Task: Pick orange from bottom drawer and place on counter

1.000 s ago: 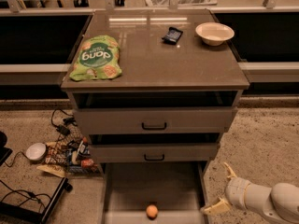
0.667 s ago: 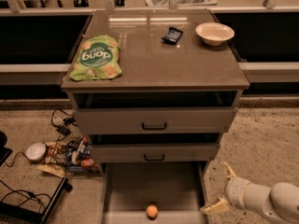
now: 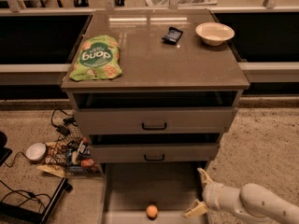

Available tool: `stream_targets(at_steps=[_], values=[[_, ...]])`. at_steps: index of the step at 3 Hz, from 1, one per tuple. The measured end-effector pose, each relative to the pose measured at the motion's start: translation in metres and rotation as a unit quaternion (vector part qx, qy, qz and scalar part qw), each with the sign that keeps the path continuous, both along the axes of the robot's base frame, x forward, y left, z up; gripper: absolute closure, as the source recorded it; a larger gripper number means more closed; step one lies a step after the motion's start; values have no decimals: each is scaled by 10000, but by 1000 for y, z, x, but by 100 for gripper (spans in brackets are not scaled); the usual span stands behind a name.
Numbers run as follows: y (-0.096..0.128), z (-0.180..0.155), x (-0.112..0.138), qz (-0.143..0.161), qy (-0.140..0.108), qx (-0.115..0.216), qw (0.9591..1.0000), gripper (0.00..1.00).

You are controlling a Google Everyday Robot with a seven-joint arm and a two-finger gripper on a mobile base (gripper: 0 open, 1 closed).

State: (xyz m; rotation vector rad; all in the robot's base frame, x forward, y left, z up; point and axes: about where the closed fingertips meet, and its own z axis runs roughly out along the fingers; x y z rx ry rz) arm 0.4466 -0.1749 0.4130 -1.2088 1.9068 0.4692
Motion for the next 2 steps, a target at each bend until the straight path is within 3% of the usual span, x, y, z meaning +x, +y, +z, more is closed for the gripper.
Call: stream_targets(at_steps=[2], values=[[69, -117, 18, 343, 198, 381, 9985, 0]])
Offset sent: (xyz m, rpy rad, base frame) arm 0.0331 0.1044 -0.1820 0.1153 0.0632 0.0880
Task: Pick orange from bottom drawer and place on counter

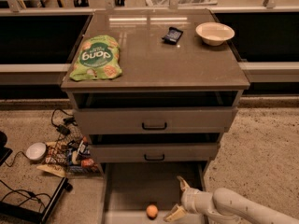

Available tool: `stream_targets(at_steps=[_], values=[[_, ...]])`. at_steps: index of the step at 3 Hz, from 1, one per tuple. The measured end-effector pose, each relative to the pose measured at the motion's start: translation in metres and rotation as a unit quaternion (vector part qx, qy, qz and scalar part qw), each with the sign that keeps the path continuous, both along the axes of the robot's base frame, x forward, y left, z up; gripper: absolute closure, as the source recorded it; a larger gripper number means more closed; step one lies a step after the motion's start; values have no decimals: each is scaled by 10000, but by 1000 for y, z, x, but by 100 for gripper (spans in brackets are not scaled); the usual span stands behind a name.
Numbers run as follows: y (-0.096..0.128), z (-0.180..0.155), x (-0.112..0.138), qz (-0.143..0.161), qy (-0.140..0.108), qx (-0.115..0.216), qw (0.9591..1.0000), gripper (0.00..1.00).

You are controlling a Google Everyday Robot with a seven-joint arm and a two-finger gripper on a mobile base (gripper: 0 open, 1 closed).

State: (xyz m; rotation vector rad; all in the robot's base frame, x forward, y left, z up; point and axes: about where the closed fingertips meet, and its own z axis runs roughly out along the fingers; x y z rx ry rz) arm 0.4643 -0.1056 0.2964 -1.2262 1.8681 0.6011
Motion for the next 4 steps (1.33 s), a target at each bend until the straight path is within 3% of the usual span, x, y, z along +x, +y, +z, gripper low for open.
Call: stream_targets(at_steps=[2, 4], values=[[48, -80, 1, 312, 232, 72, 9992, 0], [75, -129, 1, 548, 422, -145, 9975, 0]])
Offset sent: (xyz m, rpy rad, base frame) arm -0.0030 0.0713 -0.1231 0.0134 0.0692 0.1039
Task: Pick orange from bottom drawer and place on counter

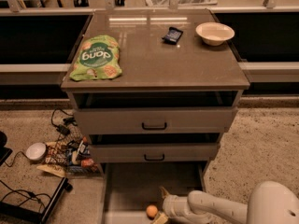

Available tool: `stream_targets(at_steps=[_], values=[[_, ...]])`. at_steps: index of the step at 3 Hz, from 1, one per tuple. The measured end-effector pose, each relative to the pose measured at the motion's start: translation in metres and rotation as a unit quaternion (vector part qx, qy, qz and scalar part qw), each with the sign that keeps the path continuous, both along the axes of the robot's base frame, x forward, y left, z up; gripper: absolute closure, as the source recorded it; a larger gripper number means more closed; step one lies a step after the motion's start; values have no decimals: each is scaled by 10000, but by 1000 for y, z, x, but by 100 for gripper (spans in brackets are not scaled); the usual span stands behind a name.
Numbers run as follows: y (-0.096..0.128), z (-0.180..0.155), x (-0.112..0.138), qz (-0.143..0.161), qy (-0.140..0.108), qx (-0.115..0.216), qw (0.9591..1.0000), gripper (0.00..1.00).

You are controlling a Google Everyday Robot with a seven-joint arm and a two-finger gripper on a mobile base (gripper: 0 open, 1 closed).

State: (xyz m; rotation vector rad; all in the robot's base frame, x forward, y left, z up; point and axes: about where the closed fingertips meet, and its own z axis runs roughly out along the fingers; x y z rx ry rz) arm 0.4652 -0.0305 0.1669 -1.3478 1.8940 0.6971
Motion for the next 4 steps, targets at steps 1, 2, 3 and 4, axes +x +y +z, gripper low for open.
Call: stream_targets(at_steps=[1, 2, 3, 4], values=[[8, -16, 3, 52, 63, -61, 9999, 0], [12, -27, 3, 141, 132, -174, 9997, 0], [11, -39, 1, 244, 211, -371, 9988, 15], [11, -46, -3, 382, 273, -538, 9974, 38]])
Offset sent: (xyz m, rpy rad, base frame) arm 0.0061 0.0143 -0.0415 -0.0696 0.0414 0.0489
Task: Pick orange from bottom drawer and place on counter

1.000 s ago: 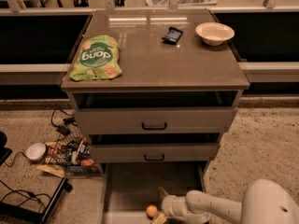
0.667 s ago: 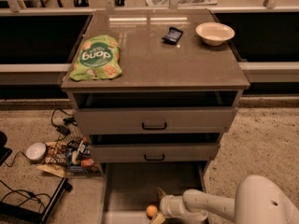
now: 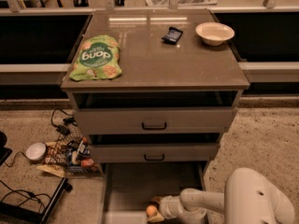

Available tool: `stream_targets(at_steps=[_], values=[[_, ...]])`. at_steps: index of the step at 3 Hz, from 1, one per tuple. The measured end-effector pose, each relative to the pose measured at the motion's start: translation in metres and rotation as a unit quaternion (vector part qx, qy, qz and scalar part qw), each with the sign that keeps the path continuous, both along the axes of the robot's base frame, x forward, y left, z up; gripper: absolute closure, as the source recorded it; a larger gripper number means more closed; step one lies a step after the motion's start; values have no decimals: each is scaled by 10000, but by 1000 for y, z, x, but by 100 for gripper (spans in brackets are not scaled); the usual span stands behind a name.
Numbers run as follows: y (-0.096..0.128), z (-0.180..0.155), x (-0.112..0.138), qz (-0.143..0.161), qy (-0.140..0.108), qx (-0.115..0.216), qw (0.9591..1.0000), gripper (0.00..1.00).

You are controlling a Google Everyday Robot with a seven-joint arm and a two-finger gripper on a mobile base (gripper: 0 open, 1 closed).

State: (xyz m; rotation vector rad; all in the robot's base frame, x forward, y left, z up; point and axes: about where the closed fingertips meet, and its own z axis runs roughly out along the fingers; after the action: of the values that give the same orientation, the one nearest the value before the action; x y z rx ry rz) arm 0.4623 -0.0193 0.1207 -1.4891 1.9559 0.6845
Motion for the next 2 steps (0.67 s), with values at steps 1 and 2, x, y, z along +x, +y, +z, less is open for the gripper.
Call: stream_targets(at_steps=[1, 2], values=[[1, -3, -2, 60, 61, -83, 9999, 61], [5, 21, -1, 40, 93, 144, 9998, 85]])
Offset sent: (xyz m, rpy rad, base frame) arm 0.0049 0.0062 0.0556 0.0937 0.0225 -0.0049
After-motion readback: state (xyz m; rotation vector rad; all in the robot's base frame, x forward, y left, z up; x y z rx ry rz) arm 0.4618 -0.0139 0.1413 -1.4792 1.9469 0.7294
